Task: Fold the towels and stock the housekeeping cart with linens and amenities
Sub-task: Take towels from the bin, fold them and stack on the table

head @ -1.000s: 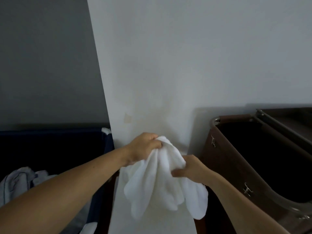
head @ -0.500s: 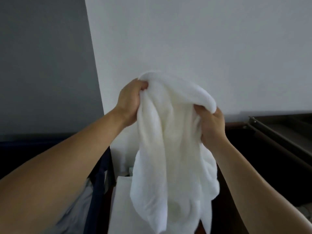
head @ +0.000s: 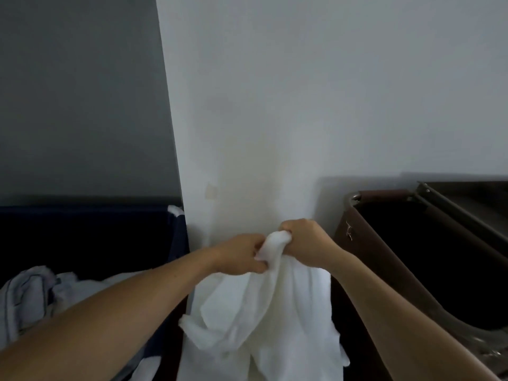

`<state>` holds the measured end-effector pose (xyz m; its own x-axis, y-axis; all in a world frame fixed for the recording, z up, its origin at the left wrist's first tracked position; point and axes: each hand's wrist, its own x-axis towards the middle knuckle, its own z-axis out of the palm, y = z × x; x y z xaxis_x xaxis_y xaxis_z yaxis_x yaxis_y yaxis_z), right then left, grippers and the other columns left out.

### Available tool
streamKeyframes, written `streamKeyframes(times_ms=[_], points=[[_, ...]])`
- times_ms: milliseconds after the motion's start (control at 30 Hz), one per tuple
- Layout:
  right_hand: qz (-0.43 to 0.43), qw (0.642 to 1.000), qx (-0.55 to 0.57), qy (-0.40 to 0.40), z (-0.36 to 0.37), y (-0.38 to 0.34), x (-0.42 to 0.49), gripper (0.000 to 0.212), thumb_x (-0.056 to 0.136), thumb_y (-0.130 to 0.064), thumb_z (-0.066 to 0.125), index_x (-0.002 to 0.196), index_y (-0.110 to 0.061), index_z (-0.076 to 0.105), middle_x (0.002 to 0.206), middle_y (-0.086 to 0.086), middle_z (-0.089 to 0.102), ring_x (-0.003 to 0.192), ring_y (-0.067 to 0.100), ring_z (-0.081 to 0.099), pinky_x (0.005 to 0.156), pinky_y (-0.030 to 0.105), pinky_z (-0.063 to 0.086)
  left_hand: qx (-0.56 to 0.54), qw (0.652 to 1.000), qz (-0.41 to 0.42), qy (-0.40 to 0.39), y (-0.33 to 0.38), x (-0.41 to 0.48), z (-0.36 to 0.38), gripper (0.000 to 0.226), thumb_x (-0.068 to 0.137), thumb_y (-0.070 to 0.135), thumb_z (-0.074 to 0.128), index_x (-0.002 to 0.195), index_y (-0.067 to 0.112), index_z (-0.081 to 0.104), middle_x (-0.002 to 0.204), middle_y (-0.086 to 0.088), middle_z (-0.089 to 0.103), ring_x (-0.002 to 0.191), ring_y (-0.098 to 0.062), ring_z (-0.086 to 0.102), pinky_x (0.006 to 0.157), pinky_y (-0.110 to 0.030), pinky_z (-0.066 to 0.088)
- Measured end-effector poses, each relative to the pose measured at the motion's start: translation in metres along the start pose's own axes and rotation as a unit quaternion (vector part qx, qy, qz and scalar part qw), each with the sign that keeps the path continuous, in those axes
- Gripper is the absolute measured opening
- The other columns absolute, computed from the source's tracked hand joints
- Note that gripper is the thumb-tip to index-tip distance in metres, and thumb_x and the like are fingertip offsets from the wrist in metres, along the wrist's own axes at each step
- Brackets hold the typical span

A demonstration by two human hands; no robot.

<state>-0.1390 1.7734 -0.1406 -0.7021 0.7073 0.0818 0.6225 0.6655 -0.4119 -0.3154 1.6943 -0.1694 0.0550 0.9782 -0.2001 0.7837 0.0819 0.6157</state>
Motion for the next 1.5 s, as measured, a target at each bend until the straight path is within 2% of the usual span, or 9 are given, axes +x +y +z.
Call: streamKeyframes(times_ms=[100,267,400,567,700,867,1033,1167,1500], points=[[0.024,1.0,0.01,0.011,-0.006,0.011,-0.005,0.025,0.072,-0.037,0.083,0.086,-0.024,0.067,0.079,-0.005,0.066,0.078,0.019,0.062,0.069,0.034,0.048,0.01,0.994,0.044,0.1,0.012,-0.002,-0.012,0.005,0.089,0.01,0.059,0.088,0.009,0.064,0.082,-0.002,0.059,0.077,-0.018,0.054,0.061,-0.022,0.039],[0.102,0.994,0.033,-0.03,-0.006,0.042,-0.014,0.026,0.07,-0.037,0.082,0.068,-0.033,0.057,0.069,-0.008,0.062,0.066,0.013,0.062,0.054,0.024,0.043,-0.116,0.968,0.06,0.215,0.01,-0.018,-0.043,0.02,0.087,0.005,0.049,0.068,-0.003,0.048,0.062,-0.005,0.043,0.057,-0.012,0.037,0.054,-0.026,0.03],[0.108,0.993,0.011,0.043,-0.026,0.046,-0.015,0.025,0.071,-0.039,0.082,0.067,-0.035,0.058,0.068,-0.011,0.062,0.071,0.015,0.063,0.06,0.029,0.045,-0.142,0.978,0.019,0.149,-0.005,-0.027,-0.038,0.021,0.081,0.016,0.05,0.076,-0.003,0.056,0.064,-0.003,0.051,0.059,-0.014,0.046,0.058,-0.031,0.038],[-0.008,0.999,-0.022,0.042,-0.029,0.017,-0.017,0.012,0.075,-0.03,0.076,0.086,-0.031,0.071,0.084,-0.011,0.068,0.082,0.014,0.062,0.072,0.029,0.048,0.052,0.992,-0.049,-0.103,-0.011,-0.032,-0.022,0.043,0.076,0.028,0.062,0.119,0.029,0.061,0.111,0.01,0.066,0.102,-0.014,0.063,0.091,-0.031,0.053],[-0.023,0.998,-0.025,0.045,-0.017,-0.001,-0.008,0.018,0.074,-0.028,0.069,0.091,-0.034,0.069,0.087,-0.015,0.068,0.083,0.01,0.061,0.071,0.026,0.046,0.022,0.999,0.03,-0.017,0.026,-0.017,0.003,0.056,0.081,0.038,0.066,0.133,0.028,0.049,0.125,0.011,0.059,0.11,-0.012,0.057,0.094,-0.033,0.049],[0.063,0.995,0.034,0.064,-0.02,0.03,-0.017,0.024,0.07,-0.03,0.082,0.087,-0.03,0.064,0.073,-0.014,0.059,0.077,0.013,0.059,0.063,0.027,0.041,-0.072,0.987,0.032,0.139,0.025,-0.014,-0.007,0.014,0.093,0.011,0.053,0.084,0.01,0.065,0.082,-0.011,0.064,0.08,-0.026,0.059,0.068,-0.03,0.044],[0.121,0.89,0.427,0.107,-0.022,0.04,-0.031,0.039,0.049,-0.016,0.094,0.083,-0.016,0.074,0.084,0.004,0.076,0.08,0.026,0.073,0.075,0.038,0.061,-0.22,0.973,0.03,0.058,0.016,-0.034,-0.016,0.034,0.082,0.011,0.05,0.107,0.021,0.07,0.101,-0.004,0.073,0.094,-0.023,0.069,0.085,-0.038,0.058],[0.096,0.848,0.51,0.11,-0.008,0.022,-0.034,0.04,0.058,-0.016,0.089,0.095,-0.013,0.074,0.097,0.017,0.075,0.09,0.036,0.072,0.086,0.056,0.057,-0.354,0.934,0.024,-0.032,0.018,-0.039,-0.012,0.049,0.082,0.007,0.058,0.125,0.03,0.061,0.113,-0.001,0.071,0.101,-0.021,0.069,0.085,-0.036,0.059],[0.02,0.908,0.407,0.103,0.006,0.004,-0.037,0.032,0.078,0.008,0.076,0.087,-0.023,0.074,0.079,-0.007,0.076,0.074,0.002,0.07,0.063,0.018,0.053,-0.348,0.933,0.037,0.078,0.035,-0.039,-0.002,0.042,0.081,0.031,0.067,0.116,0.008,0.062,0.108,-0.014,0.069,0.099,-0.029,0.067,0.091,-0.043,0.054]])
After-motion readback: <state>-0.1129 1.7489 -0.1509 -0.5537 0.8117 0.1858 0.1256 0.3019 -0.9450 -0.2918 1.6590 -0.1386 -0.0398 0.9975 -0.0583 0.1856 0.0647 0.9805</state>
